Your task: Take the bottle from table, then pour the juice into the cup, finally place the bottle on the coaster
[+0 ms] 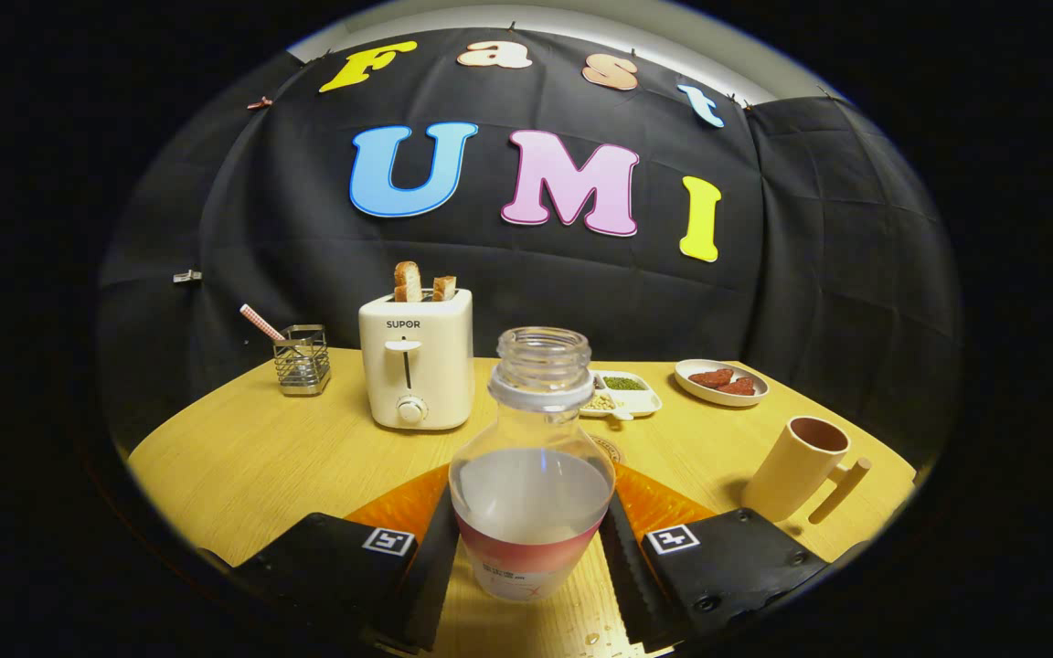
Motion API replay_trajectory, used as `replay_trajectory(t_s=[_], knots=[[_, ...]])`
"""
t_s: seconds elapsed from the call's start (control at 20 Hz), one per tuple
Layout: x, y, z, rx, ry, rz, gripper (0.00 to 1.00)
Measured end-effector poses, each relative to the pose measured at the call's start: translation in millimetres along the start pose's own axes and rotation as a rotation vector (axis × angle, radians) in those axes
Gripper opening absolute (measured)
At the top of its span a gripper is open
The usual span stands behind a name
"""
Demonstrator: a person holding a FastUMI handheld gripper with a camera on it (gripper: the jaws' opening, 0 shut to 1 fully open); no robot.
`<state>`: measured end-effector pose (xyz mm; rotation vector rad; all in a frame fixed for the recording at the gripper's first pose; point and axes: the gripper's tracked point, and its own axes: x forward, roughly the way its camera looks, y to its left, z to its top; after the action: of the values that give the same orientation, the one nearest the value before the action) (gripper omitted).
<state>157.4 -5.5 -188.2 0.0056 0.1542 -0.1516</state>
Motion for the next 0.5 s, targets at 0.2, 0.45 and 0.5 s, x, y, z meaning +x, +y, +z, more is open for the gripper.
replay_trajectory(t_s=[0.2,0.45,0.5], knots=[[1.5,-0.2,-1.0,0.006,-0.001,0.017,0.77],[-0.5,-5.4,-2.3,0.043,0.003,0.002,0.76],[-0.6,-4.7,-2.8,0.053,0.009,0.007,0.75]])
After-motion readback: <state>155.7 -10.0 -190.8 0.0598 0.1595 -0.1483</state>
